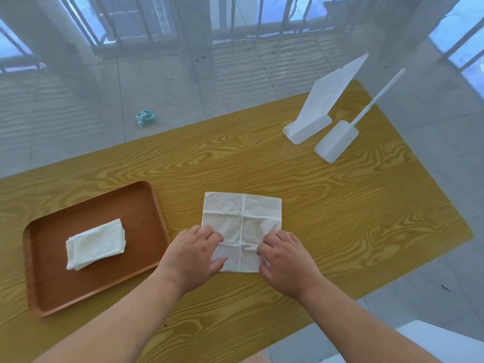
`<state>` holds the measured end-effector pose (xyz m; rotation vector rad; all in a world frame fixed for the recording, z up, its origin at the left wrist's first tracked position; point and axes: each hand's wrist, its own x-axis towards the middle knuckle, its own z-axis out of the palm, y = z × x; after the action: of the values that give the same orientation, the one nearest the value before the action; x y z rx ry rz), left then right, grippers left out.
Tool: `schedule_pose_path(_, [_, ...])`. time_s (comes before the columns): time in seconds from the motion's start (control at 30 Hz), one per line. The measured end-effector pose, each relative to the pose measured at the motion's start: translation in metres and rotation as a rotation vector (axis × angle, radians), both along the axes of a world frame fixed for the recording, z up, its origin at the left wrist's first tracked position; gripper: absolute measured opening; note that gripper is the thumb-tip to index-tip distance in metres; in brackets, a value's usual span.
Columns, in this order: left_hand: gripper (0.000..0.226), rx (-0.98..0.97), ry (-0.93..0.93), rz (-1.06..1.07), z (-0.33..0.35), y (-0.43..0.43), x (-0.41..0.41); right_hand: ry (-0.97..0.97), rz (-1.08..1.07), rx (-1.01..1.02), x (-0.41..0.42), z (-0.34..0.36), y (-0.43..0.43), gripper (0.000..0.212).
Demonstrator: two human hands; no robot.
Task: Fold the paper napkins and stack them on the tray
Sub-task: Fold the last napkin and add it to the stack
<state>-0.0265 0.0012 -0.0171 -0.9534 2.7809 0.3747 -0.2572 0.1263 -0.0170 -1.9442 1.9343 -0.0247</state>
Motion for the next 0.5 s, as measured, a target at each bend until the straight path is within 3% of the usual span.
schedule_pose_path(0.13, [0.066, 0.057, -0.065, 0.011, -0.001, 0.002, 0.0, -0.047, -0.086, -0.04, 0.007, 0.002, 0.0, 0.026])
schedule_pose_path(0.2, [0.073, 0.053, -0.118, 0.036, -0.001, 0.002, -0.002, -0.052, -0.083, -0.007, 0.011, 0.004, -0.001, 0.036])
schedule_pose_path(0.33, [0.074, 0.006, -0.098, 0.106, 0.001, 0.004, -0.008, -0.055, -0.077, 0.011, 0.024, 0.007, 0.0, 0.034])
schedule_pose_path(0.5, [0.078, 0.013, -0.115, 0.047, 0.001, 0.007, -0.006, -0.09, -0.093, -0.063, 0.026, 0.009, 0.0, 0.03])
